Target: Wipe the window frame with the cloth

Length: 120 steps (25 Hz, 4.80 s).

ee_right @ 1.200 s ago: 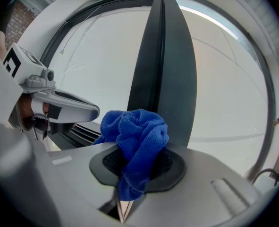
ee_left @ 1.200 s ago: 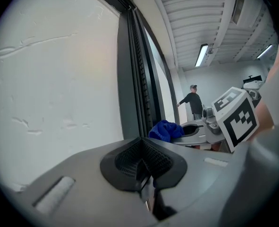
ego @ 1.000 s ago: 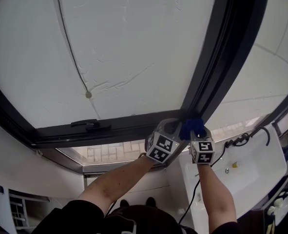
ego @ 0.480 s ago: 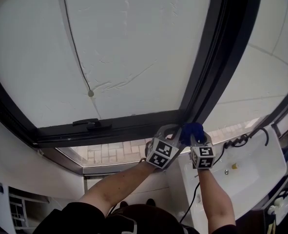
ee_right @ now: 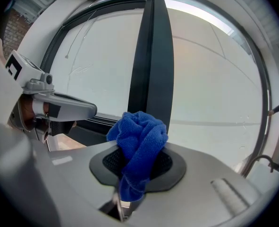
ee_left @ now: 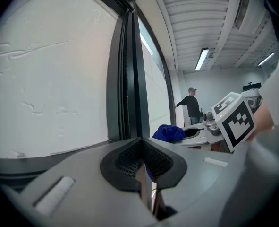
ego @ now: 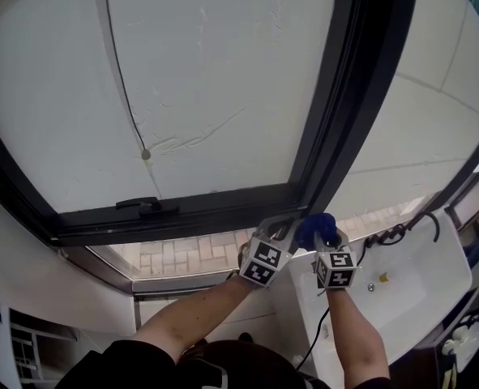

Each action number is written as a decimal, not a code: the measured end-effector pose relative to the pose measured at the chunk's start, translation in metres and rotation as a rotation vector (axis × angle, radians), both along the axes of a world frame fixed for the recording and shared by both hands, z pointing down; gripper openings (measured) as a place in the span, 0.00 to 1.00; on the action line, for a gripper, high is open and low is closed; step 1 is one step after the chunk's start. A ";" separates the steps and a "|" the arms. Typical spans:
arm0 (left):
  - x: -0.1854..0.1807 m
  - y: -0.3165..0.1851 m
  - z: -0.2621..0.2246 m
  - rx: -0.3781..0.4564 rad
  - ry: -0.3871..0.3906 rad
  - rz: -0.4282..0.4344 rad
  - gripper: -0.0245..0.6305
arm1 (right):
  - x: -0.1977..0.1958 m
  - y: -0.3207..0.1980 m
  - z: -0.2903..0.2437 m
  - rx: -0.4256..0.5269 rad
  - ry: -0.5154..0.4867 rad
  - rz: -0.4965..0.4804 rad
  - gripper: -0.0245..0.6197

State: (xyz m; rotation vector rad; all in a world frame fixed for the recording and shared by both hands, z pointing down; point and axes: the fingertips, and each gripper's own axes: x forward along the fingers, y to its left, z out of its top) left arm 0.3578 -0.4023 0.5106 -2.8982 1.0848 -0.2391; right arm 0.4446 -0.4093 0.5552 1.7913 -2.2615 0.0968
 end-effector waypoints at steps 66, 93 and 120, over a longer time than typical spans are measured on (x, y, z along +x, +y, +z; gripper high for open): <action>-0.237 0.009 0.016 -0.025 -0.005 -0.404 0.03 | -0.251 -0.015 0.018 -0.078 0.006 -0.389 0.16; -0.443 0.072 0.014 0.001 0.027 -0.680 0.03 | -0.455 0.027 0.010 -0.061 0.019 -0.649 0.16; -0.569 0.111 0.012 0.010 0.044 -0.820 0.03 | -0.593 0.058 0.009 -0.051 0.003 -0.810 0.16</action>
